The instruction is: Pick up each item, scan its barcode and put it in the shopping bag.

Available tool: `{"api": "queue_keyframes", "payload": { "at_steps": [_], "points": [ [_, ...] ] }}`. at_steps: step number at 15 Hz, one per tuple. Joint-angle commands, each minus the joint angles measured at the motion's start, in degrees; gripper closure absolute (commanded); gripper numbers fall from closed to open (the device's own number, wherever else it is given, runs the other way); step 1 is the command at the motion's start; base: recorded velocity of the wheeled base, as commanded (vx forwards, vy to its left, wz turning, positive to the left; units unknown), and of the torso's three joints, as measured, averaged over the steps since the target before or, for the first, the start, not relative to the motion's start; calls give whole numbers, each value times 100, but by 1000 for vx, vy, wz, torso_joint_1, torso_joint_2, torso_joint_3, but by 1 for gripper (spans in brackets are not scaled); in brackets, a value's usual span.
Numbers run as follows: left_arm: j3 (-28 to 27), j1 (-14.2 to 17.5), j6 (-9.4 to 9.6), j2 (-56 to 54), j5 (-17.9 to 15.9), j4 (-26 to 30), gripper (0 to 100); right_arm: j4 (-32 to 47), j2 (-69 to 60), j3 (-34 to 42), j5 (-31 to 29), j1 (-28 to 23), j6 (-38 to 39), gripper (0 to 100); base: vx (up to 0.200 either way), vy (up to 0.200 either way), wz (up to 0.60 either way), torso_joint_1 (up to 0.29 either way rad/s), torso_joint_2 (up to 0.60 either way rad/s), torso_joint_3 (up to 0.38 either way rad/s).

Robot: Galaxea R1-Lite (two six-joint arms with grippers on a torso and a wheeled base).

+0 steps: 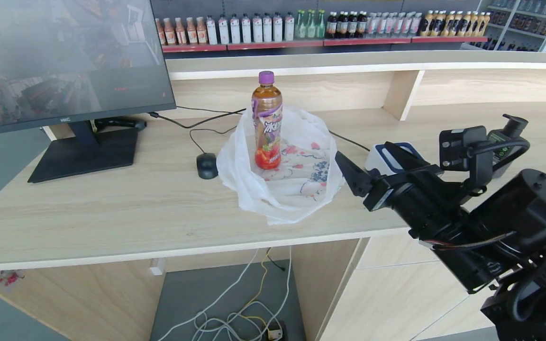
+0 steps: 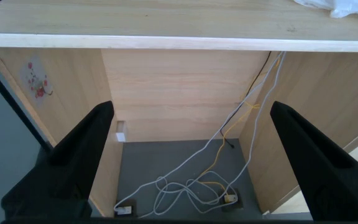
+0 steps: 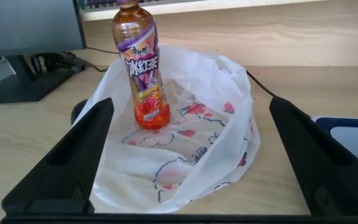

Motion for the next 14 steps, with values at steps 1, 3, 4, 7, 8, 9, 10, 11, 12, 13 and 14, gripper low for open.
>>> {"api": "queue_keyframes", "payload": {
  "at_steps": [1,3,4,7,8,9,10,11,12,13,14],
  "points": [
    [0,-1,-25,-2,1,-1,0,-1,-21,159,-1,15,-2,0,0,0,0,0,0,0],
    [0,8,1,-2,1,-1,0,-1,-21,168,-1,15,-2,0,0,-200,0,7,10,7],
    [0,8,1,-2,1,-1,0,-1,-21,194,-1,24,-2,0,0,-200,0,17,12,-2],
    [0,8,-25,-2,1,-1,0,-1,-38,238,-1,112,-11,0,0,-200,0,-7,2,5],
    [0,8,-104,-2,10,-10,0,-1,-65,265,-1,103,-11,0,0,-200,0,2,2,2],
    [0,8,-122,-2,10,-10,0,-1,-100,335,-1,103,-2,0,0,-200,0,22,7,-2],
    [0,8,-122,-2,10,-10,0,-1,-118,379,-1,103,-2,0,0,-200,0,12,2,2],
    [0,8,-122,-2,10,-10,0,-1,-100,370,-1,103,-2,0,0,-200,0,7,-2,2],
    [0,8,-122,-2,10,-10,0,-1,-100,379,-1,94,-2,0,0,-200,0,-7,-2,2],
    [0,8,-122,-2,10,-10,0,-1,-91,370,-1,94,-2,0,0,-200,0,2,-2,2],
    [0,8,-122,-2,10,-10,0,-1,-91,370,-1,103,-2,0,0,-200,0,7,-2,7]
  ]
}}
